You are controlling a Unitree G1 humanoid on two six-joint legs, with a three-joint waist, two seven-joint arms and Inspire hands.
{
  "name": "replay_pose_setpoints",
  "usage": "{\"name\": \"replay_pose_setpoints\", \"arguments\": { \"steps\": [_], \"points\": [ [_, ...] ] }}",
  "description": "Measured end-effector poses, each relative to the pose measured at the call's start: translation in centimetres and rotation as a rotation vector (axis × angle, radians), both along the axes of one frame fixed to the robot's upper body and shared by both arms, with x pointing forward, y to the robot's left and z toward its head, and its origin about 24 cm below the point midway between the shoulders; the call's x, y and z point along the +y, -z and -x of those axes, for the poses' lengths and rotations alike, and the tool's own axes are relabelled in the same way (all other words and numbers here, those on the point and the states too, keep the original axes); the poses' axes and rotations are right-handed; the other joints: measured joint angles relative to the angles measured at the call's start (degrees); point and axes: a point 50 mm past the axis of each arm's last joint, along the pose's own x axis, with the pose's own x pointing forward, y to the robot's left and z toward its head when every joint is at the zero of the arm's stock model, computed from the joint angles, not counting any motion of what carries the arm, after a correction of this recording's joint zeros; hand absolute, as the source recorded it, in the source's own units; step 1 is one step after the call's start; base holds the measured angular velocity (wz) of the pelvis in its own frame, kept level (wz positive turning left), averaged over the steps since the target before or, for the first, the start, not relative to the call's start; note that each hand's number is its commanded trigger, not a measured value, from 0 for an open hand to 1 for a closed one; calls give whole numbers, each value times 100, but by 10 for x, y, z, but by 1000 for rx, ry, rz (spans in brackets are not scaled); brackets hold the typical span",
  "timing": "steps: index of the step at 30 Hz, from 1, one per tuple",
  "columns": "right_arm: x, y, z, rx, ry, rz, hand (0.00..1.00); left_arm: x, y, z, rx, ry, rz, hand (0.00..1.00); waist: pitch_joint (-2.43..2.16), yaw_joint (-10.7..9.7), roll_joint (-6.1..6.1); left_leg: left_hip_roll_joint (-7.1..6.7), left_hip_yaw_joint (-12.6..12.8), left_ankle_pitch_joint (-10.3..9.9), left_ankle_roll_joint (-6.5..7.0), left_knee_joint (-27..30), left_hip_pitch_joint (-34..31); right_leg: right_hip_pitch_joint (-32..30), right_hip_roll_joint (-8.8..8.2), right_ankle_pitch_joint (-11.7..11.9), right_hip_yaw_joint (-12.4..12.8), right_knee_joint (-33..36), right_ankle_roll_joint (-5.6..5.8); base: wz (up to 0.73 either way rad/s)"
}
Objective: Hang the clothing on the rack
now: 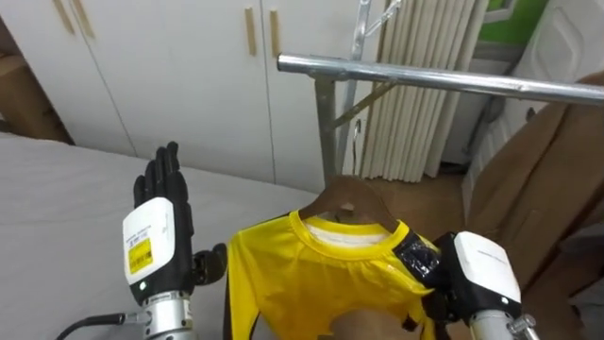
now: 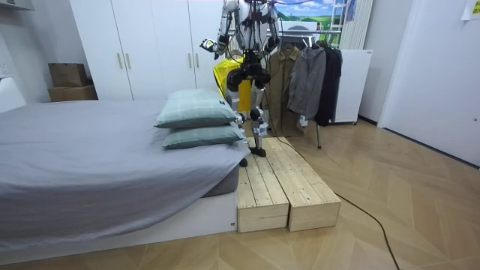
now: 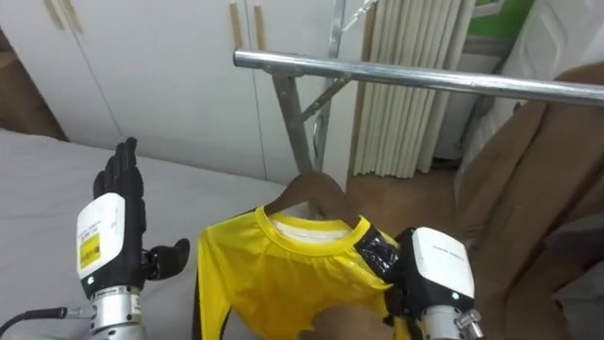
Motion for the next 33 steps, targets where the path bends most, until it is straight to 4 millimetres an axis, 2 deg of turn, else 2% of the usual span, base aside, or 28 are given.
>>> {"name": "replay_pose_setpoints", "arguments": {
  "steps": [2,4,5,6,11,19,28,33],
  "points": [
    [-1,0,0,1,0,3,100,5,-1,0,-15,-25,0,0,8,73,-6,26,258,-9,-15,-102,77,-51,81,34,144,3,2,-73],
    [-1,0,0,0,3,2,100,9,-3,0,-34,-50,2,0,7,176,-7,58,516,-38,-63,-138,95,-190,19,72,-279,9,-35,-75],
    [0,0,0,1,2,-1,100,11,-3,1,-44,-70,16,0,17,202,-26,63,598,-65,-91,-132,112,-247,-58,96,-721,-4,-86,-49],
    [1,0,0,-1,2,-4,100,12,-4,1,-49,-77,18,0,17,166,-28,70,602,-75,-93,-122,83,-225,-67,104,-765,-9,-107,-32],
    [0,0,0,-7,15,-5,100,8,-2,1,-33,-60,31,0,15,126,-26,87,334,-74,-92,-118,49,-199,-11,162,-644,-105,-137,-10],
    [-1,-3,-1,-30,21,-1,100,8,1,1,6,-34,29,0,5,184,-8,97,337,-73,-92,-126,119,-99,6,194,-636,-232,-138,0],
    [-2,-19,-4,-140,13,63,100,15,5,5,21,-64,31,0,-34,166,57,113,330,-72,-92,-128,153,-48,32,270,-606,-307,-138,-3],
    [-3,-23,-4,-204,27,71,100,23,23,13,101,-101,43,0,-35,154,76,157,342,-71,-93,-134,232,84,65,319,-603,-443,-159,0]
  ]
}}
